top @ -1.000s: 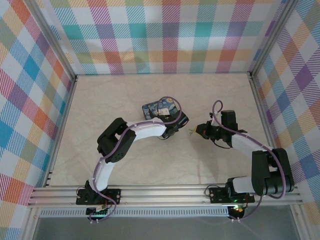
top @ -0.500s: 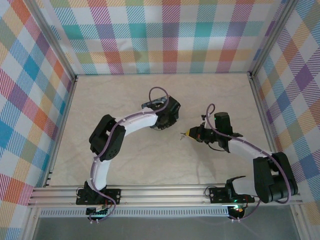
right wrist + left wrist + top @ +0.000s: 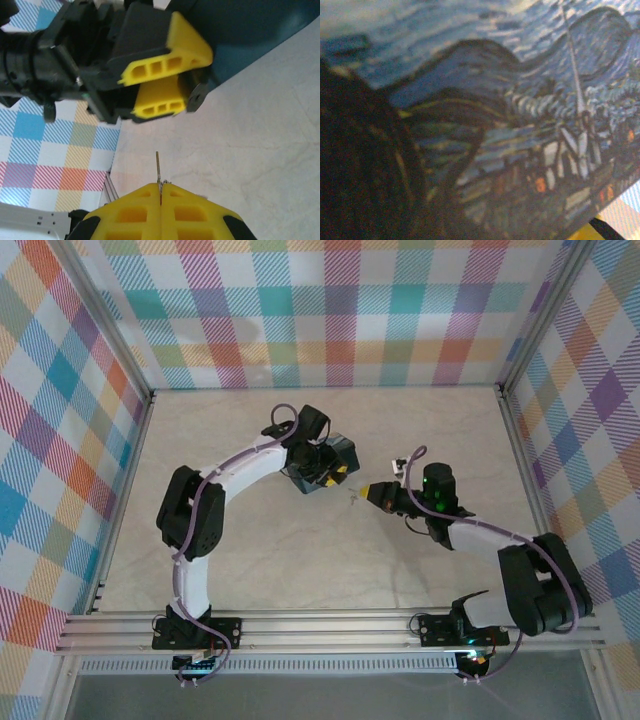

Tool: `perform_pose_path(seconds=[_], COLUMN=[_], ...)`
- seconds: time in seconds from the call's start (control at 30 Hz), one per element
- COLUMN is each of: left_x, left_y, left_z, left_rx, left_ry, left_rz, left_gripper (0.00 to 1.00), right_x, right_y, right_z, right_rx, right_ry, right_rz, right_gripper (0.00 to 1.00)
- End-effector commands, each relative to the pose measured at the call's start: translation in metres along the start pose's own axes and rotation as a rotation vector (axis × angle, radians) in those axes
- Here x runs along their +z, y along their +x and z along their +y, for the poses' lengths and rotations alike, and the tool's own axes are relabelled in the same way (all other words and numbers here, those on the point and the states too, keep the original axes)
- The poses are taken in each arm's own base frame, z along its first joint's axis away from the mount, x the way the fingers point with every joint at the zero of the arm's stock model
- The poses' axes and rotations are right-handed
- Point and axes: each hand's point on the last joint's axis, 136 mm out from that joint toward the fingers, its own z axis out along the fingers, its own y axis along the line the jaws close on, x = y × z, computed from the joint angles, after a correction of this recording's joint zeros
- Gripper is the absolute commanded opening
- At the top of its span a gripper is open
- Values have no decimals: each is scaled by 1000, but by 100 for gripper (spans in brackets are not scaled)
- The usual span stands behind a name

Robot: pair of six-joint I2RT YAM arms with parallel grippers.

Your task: Unlock a padlock with a key

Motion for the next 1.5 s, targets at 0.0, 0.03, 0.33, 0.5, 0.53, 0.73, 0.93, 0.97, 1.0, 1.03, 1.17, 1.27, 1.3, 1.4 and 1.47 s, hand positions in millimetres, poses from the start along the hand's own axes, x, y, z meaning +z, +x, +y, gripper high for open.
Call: perform_pose_path(seconds=[0.0, 0.03, 0.33, 0.5, 0.53, 0.73, 0.93, 0.97, 1.0, 1.03, 1.17, 1.27, 1.3, 1.4, 1.47], left_x=[-38, -42, -59, -60, -62, -68, -70, -70, -70, -71, -74, -75, -76, -76, -76], left_y=[17, 16, 11, 10, 10, 8, 8, 9, 9, 9, 7, 7, 7, 7, 6], left_z=[-33, -34, -32, -32, -32, -34, -30, -29, -29, -28, -34, -35, -35, -33, -31], left_rx=[-20, -24, -79, -109, -109, -117, -127, -128, -130, -134, -126, -128, -127, -132, -135], left_ry=[138, 146, 227, 269, 278, 306, 306, 305, 304, 303, 342, 348, 349, 349, 348], left_rz=[74, 72, 53, 55, 57, 61, 62, 64, 64, 64, 59, 56, 54, 52, 46], left_gripper=[7, 7, 6, 6, 6, 6, 6, 6, 6, 6, 6, 6, 6, 6, 5], right_x=[1, 1, -7, -3, -1, 11, 14, 15, 15, 16, 21, 24, 25, 26, 25], right_y=[-17, -19, -30, -32, -31, -27, -28, -28, -29, -30, -30, -28, -28, -28, -29], right_z=[18, 15, 25, 35, 36, 34, 31, 32, 33, 33, 33, 35, 36, 39, 42], right_rx=[-76, -88, -131, -127, -133, -127, -121, -121, -121, -118, -108, -114, -117, -127, -131], right_ry=[-60, -35, -15, -65, -70, -73, -77, -82, -90, -100, -119, -128, -130, -139, -160], right_rz=[-78, -81, -137, -148, -143, -118, -130, -133, -136, -140, -135, -126, -124, -126, -136], right_gripper=[0, 0, 0, 0, 0, 0, 0, 0, 0, 0, 0, 0, 0, 0, 0])
